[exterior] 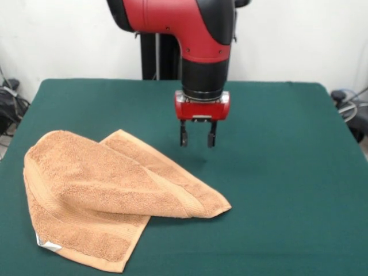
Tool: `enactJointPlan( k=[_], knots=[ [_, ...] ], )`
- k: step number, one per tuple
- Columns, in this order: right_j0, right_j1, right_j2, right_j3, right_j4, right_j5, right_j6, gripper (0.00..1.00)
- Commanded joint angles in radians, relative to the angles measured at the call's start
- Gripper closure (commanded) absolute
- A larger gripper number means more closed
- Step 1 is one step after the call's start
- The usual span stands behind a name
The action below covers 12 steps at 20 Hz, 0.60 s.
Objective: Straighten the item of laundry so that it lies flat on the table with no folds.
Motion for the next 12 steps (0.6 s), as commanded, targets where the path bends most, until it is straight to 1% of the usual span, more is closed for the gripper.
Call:
enactJointPlan(
  k=[1,2,4,7,10,12],
  knots=[
    [0.063,-0.038,0.025,-0.002,0.054,0.064,0.177,0.00],
    [0.064,-0.030,0.023,-0.008,0.052,0.058,0.176,0.00],
    [0.069,0.019,0.010,-0.044,0.037,0.011,0.168,0.00],
    [0.073,0.126,-0.015,-0.138,0.015,-0.058,0.148,0.00],
    [0.054,0.150,-0.005,-0.153,-0.010,-0.099,0.135,0.00],
    [0.040,0.150,-0.001,-0.152,-0.022,-0.102,0.126,0.00]
  ],
)
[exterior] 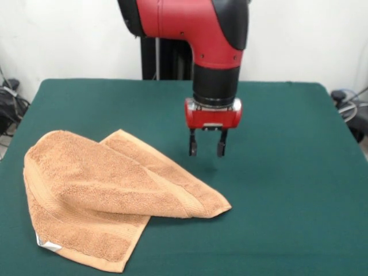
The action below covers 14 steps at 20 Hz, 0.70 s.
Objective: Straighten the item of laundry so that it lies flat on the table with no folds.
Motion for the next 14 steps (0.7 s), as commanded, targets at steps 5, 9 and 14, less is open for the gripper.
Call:
enactJointPlan(
  k=[5,9,14],
  knots=[
    [-0.080,0.130,0.048,-0.096,-0.061,-0.080,0.079,0.00],
    [-0.112,0.162,0.064,-0.109,-0.090,-0.111,0.073,0.00],
    [-0.131,0.177,0.074,-0.110,-0.116,-0.128,0.083,0.00]
  ],
)
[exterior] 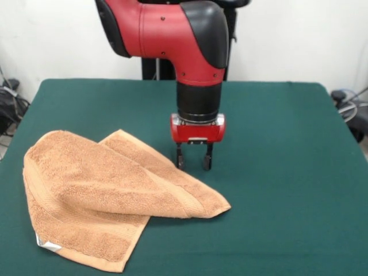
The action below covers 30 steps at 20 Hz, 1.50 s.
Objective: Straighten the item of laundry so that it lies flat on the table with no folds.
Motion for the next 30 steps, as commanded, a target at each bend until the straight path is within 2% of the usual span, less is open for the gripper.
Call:
enactJointPlan(
  k=[1,6,8,13,15,24,30],
  knots=[
    [-0.058,0.105,0.048,-0.081,-0.069,-0.070,0.082,0.00],
    [-0.078,0.111,0.055,-0.079,-0.093,-0.082,0.089,0.00],
    [-0.069,0.072,0.045,-0.058,-0.089,-0.058,0.093,0.00],
    [-0.040,-0.119,0.033,0.032,-0.044,0.098,0.093,0.00],
    [-0.037,-0.159,0.033,0.045,-0.033,0.142,0.087,0.00],
    [-0.033,-0.152,0.020,0.057,-0.048,0.108,0.109,0.00],
    [-0.049,-0.087,0.029,0.022,-0.067,0.058,0.103,0.00]
  ],
)
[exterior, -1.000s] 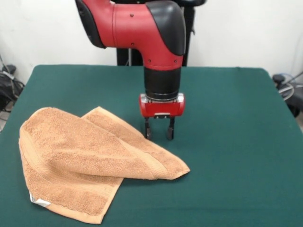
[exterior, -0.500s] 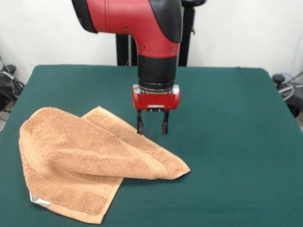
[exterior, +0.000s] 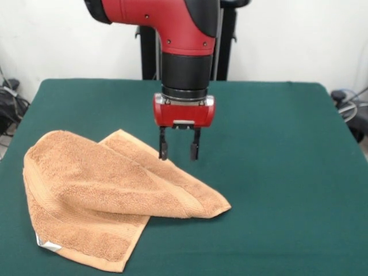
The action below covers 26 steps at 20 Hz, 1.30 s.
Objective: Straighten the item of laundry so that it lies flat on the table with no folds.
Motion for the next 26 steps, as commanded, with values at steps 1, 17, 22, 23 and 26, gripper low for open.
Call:
enactJointPlan(
  k=[1,17,22,23,26],
  knots=[
    [-0.020,0.074,0.013,0.002,-0.032,0.018,0.099,0.00],
    [0.007,0.202,0.005,-0.124,-0.059,-0.020,0.086,0.00],
    [0.028,0.247,0.001,-0.178,-0.051,-0.024,0.088,0.00],
    [0.035,0.263,0.000,-0.198,-0.048,-0.026,0.086,0.00],
    [0.055,0.289,-0.010,-0.242,-0.037,-0.017,0.085,0.00]
  ],
)
